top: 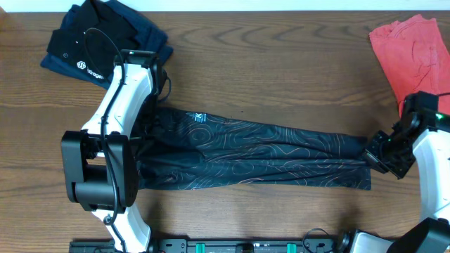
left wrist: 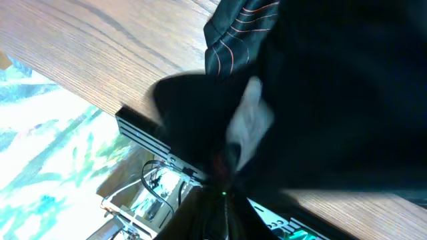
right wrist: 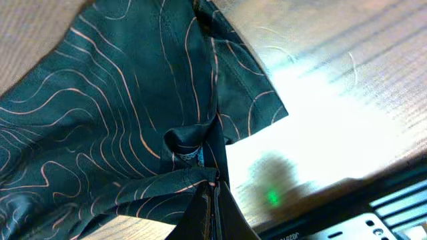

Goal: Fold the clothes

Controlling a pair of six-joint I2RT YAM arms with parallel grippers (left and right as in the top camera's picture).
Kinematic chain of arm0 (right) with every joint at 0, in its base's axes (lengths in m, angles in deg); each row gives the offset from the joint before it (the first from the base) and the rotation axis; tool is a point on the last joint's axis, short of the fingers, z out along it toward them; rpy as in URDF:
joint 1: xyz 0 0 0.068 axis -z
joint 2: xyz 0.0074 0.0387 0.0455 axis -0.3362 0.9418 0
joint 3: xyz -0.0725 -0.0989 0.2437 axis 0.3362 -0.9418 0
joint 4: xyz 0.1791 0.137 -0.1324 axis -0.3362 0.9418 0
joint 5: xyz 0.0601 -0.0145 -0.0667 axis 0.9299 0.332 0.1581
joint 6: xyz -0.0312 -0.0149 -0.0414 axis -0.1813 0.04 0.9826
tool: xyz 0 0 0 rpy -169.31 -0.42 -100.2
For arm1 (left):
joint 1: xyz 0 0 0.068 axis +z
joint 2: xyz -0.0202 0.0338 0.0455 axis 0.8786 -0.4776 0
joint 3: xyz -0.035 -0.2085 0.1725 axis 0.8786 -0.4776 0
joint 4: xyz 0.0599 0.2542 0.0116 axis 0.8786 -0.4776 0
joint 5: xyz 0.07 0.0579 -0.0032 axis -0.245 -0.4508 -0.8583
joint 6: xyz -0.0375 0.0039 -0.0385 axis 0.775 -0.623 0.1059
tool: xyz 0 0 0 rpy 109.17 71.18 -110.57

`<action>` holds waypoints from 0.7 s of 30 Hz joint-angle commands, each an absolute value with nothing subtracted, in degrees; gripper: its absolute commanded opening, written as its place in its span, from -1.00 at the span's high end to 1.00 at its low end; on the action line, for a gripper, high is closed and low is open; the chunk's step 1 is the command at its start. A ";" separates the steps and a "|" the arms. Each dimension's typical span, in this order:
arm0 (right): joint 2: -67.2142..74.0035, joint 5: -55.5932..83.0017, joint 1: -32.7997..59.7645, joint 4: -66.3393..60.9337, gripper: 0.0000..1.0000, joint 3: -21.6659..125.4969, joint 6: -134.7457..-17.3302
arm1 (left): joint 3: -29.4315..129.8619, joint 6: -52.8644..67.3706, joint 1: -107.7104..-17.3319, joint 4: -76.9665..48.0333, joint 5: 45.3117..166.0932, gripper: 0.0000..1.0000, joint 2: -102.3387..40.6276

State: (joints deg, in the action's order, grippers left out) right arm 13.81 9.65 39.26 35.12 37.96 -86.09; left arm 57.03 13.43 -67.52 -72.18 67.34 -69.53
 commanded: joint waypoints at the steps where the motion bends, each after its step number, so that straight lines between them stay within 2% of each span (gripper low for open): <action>1: 13.09 8.86 39.70 35.67 0.97 37.85 -85.20 | 56.29 14.19 -67.36 -72.42 66.64 0.68 -68.94; 6: 13.09 8.88 39.70 36.04 0.97 37.17 -84.98 | 54.87 14.19 -67.36 -72.29 66.64 0.67 -68.94; 10: 13.09 8.88 39.70 36.19 0.83 36.71 -84.54 | 54.54 14.17 -67.36 -72.22 66.64 0.66 -68.94; 11: 13.09 8.88 39.70 36.48 0.82 36.65 -84.54 | 54.54 14.17 -67.36 -72.07 66.64 0.54 -68.94; 14: 13.09 8.88 39.70 37.15 0.82 36.63 -84.54 | 54.54 14.17 -67.38 -71.04 66.67 0.43 -68.94; 18: 13.09 8.88 39.70 37.39 0.80 36.63 -84.56 | 54.54 13.78 -67.38 -69.21 67.72 0.38 -68.94; 21: 13.09 9.15 39.70 37.13 0.70 36.63 -84.58 | 54.54 10.98 -67.38 -67.31 71.50 0.36 -68.94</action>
State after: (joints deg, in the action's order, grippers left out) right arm 13.81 9.50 39.28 37.26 37.11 -85.15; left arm 54.98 12.95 -67.52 -68.03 68.50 -69.53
